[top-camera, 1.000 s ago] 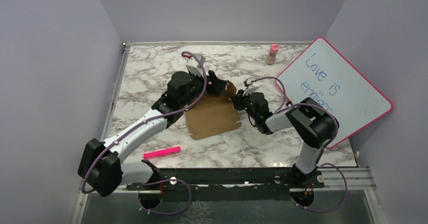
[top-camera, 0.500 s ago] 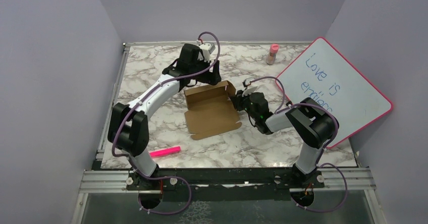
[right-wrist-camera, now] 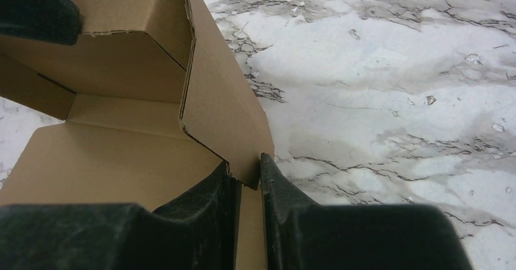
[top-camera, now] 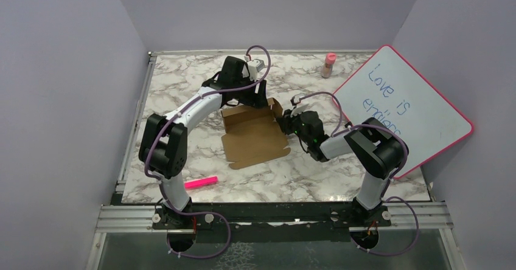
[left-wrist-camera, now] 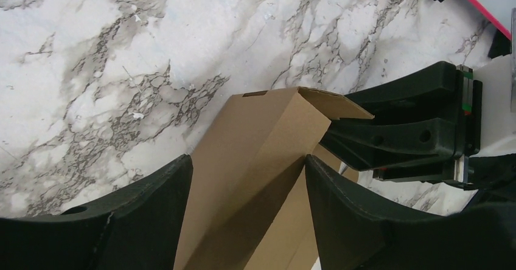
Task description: Fold the paper box
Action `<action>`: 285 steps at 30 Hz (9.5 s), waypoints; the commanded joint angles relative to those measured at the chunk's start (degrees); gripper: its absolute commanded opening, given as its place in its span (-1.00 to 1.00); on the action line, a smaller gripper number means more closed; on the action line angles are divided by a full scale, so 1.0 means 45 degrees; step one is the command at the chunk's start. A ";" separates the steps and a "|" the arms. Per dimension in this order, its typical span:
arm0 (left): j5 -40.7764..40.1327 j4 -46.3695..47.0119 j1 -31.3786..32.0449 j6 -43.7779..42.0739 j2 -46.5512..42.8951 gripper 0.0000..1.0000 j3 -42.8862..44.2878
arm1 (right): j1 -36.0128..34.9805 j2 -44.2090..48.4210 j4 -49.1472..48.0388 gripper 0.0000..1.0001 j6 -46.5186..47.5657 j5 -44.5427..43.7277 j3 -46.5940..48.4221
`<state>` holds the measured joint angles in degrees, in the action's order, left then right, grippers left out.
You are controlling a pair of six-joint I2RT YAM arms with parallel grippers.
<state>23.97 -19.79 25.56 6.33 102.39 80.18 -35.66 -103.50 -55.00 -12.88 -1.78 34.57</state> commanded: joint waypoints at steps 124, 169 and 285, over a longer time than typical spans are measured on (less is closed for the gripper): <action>-1.0389 0.2682 0.3450 -0.7454 -0.6207 0.66 -0.4977 | 0.0141 -0.0394 0.3494 -0.90 0.2566 0.1878 0.3453; -1.1399 0.3632 0.3495 -0.9623 -0.3847 -0.98 -0.5507 | 0.0148 0.0142 0.3796 -0.90 0.0972 0.0873 0.3420; -0.5679 0.2814 0.2346 0.1745 -0.3961 0.09 -0.5370 | -0.1449 0.1535 0.2461 -0.82 -0.1488 0.0777 -0.0148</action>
<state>-0.49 -9.91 36.07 13.91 86.63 57.82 -41.21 -96.33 -45.47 -18.63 2.04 34.72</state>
